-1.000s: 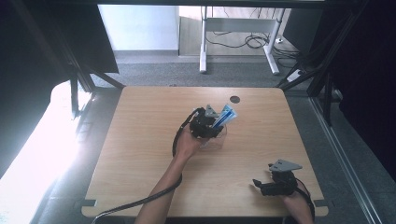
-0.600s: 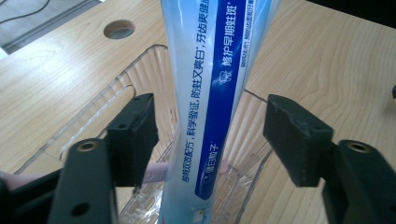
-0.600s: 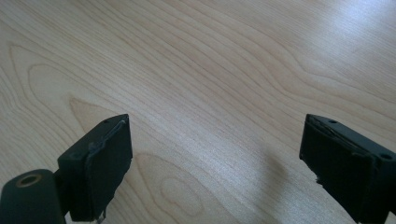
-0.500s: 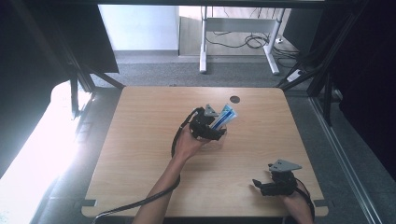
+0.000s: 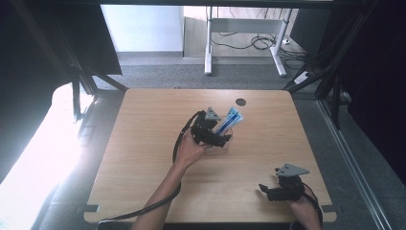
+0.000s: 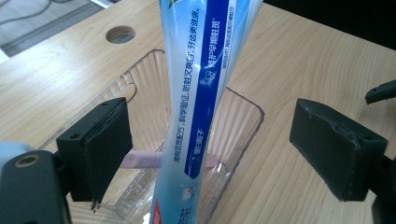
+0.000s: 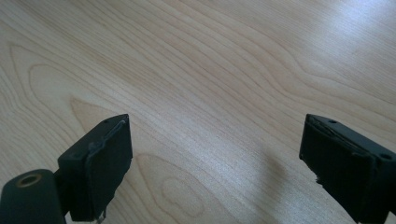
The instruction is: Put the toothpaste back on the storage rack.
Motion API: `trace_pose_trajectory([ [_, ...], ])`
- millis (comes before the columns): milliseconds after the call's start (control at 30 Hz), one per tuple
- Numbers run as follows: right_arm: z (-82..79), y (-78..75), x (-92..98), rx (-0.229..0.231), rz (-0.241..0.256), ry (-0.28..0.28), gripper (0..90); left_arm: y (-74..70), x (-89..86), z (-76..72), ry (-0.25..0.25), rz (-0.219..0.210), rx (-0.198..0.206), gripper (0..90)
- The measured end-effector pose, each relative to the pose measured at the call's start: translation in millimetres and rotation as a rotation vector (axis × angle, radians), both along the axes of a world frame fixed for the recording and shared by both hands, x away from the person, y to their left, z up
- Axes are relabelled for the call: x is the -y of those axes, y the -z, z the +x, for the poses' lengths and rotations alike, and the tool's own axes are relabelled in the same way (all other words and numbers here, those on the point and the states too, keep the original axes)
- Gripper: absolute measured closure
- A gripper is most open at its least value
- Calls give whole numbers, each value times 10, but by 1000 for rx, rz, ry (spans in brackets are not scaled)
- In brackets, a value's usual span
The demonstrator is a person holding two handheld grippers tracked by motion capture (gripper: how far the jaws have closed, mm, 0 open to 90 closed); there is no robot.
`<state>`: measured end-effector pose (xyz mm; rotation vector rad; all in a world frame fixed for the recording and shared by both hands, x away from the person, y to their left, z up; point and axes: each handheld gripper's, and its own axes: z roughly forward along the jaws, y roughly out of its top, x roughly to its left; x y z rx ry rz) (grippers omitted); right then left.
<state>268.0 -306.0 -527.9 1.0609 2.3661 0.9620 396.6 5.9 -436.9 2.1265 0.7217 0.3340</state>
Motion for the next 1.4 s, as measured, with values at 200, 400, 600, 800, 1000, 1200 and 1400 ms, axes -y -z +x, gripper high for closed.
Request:
trace_pose_trajectory([
  [200, 2, 4, -6, 1, -2, -1, 97, -13, -85, -63, 2, -27, 3, 129],
  [400, 0, 4, -9, 1, -1, -2, 97, -35, -168, -122, 14, -26, 15, 129],
  [600, 1, 5, -11, 1, 1, 0, 97, -36, -258, -199, 11, -14, 19, 129],
  [800, 3, 5, -11, 2, 8, 0, 95, -37, -371, -287, 6, -16, 21, 129],
  [1000, 6, 2, -9, -3, 38, -3, 66, -14, -490, -373, -1, -22, 10, 129],
  [1200, 10, 10, -18, -10, 47, -8, 32, 22, -609, -465, -10, -24, 3, 130],
  [1400, 10, 13, -23, -11, 45, -10, 30, 68, -729, -572, -20, -24, -4, 130],
])
